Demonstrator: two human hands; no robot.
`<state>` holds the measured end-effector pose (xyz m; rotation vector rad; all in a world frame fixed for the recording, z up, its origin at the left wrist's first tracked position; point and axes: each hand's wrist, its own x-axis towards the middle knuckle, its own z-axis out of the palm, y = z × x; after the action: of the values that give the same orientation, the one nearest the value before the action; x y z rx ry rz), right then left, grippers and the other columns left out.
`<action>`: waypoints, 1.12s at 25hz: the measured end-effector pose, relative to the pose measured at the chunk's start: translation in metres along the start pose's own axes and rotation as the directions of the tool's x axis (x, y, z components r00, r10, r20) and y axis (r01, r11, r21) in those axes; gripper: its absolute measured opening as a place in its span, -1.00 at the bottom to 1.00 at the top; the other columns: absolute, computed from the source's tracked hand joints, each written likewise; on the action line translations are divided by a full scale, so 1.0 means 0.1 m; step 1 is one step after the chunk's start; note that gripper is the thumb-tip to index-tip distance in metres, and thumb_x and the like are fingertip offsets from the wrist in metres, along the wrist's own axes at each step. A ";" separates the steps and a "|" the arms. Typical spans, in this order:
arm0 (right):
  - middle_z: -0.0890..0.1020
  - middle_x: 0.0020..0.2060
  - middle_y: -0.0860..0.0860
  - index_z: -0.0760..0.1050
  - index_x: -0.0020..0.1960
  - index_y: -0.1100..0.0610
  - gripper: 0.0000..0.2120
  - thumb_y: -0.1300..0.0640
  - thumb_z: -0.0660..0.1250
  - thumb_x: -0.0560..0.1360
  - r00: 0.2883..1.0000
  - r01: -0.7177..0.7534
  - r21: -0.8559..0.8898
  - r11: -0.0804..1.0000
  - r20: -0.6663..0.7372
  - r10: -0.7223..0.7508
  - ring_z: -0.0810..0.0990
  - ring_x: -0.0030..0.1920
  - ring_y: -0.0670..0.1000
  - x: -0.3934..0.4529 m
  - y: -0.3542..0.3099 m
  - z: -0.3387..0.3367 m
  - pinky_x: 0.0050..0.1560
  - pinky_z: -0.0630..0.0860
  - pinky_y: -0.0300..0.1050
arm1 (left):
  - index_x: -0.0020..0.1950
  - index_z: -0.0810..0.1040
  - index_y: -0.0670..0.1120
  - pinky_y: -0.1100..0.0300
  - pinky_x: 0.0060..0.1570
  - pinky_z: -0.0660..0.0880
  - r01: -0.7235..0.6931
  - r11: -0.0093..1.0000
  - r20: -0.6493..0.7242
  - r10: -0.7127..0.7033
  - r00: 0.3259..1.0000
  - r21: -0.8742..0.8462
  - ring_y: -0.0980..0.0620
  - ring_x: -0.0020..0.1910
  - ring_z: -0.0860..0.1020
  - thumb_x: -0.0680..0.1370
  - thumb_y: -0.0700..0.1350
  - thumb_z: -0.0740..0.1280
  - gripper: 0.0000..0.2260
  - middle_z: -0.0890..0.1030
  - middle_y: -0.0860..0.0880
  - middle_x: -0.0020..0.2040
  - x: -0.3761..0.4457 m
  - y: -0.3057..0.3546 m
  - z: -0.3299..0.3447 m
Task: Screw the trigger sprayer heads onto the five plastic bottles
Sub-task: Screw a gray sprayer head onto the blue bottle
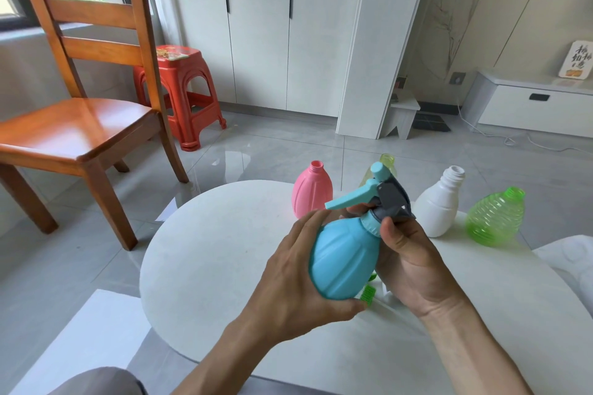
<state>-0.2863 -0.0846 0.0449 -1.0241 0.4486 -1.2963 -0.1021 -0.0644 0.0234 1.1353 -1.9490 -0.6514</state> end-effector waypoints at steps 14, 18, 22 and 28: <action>0.73 0.00 0.12 0.69 0.06 0.19 -0.54 -0.07 0.62 0.30 0.989 -0.027 -0.027 0.999 -0.144 0.023 0.68 0.09 0.08 -0.01 0.08 0.13 0.11 0.58 -0.07 | 0.41 0.28 0.20 0.13 -0.02 0.59 0.055 0.993 -0.159 -0.039 0.987 0.100 0.11 0.09 0.53 0.18 0.15 0.54 -0.16 0.46 0.22 0.25 -0.02 0.07 0.11; 0.73 0.00 0.14 0.69 0.04 0.20 -0.52 -0.07 0.65 0.26 0.981 -0.002 -0.015 1.000 -0.194 -0.001 0.68 0.09 0.09 -0.01 0.10 0.10 0.08 0.59 -0.07 | 0.48 0.25 0.12 0.05 0.11 0.57 0.078 0.985 -0.153 -0.055 0.987 0.152 0.04 0.19 0.49 0.20 0.18 0.51 -0.11 0.39 0.12 0.40 -0.03 0.05 0.13; 0.73 -0.01 0.14 0.69 0.03 0.22 -0.53 -0.06 0.64 0.27 0.979 0.007 -0.032 0.999 -0.205 -0.013 0.68 0.09 0.10 -0.02 0.11 0.09 0.09 0.58 -0.07 | 0.49 0.23 0.10 0.04 0.10 0.58 0.073 0.986 -0.157 -0.049 0.986 0.149 0.04 0.19 0.50 0.20 0.20 0.50 -0.10 0.39 0.11 0.41 -0.04 0.04 0.15; 0.73 0.06 0.06 0.63 0.10 0.17 -0.76 0.13 0.42 0.46 0.966 0.039 -0.003 0.999 -0.255 -0.039 0.67 0.10 0.01 -0.01 0.23 0.21 0.14 0.53 0.00 | 0.56 0.13 0.05 -0.08 0.15 0.51 0.021 0.889 -0.188 0.073 0.979 0.457 -0.20 0.30 0.48 0.23 0.09 0.52 -0.02 0.23 -0.14 0.58 0.01 -0.10 0.13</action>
<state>-0.2567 -0.0774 0.0365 -0.8711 0.6249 -1.4711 -0.1078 -0.0694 0.0091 1.3928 -1.9885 -0.0454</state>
